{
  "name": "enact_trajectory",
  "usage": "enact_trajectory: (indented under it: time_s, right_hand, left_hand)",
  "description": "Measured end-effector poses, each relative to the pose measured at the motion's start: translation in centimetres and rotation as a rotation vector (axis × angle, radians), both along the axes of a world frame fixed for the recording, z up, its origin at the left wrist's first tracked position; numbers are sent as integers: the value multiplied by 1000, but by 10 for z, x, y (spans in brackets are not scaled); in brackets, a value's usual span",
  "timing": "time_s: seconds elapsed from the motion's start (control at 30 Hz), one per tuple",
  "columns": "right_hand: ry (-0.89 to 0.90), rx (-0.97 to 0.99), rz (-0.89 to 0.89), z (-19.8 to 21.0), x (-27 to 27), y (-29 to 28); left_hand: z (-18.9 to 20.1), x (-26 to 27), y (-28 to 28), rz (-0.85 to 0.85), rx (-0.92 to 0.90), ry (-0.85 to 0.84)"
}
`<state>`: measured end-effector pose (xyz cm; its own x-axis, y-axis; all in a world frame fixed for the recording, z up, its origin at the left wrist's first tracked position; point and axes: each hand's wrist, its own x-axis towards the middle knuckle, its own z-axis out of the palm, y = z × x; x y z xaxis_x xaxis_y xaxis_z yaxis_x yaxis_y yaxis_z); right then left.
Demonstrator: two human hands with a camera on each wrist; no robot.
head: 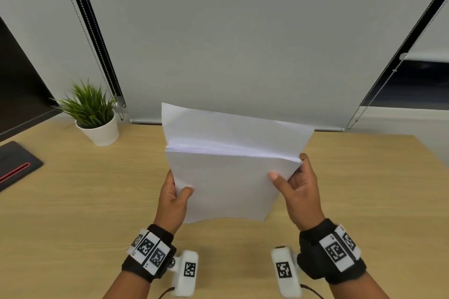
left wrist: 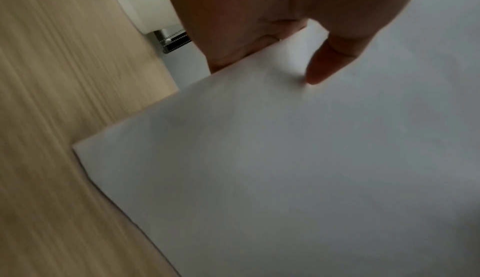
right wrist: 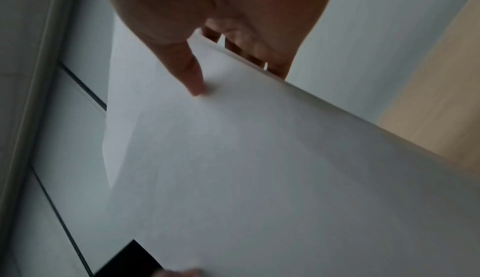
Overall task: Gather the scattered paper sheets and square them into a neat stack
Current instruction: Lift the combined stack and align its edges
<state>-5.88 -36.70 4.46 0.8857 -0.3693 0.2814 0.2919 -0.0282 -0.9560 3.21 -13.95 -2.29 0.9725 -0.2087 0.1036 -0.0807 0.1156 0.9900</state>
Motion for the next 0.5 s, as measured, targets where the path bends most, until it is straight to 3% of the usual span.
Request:
enact_trajectory:
  time_s: [0.17,0.3,0.5]
  right_hand:
    - [78,-29,-16,-5,2,4]
    - [129,-57,-53,-11,4,10]
    - [28,-83,-184,2,7,43]
  left_hand:
    - [30,13,17,-26,10,-179]
    - [55,25,14,-98,-11,-208]
    - [64,9,-26,148,-109,-178]
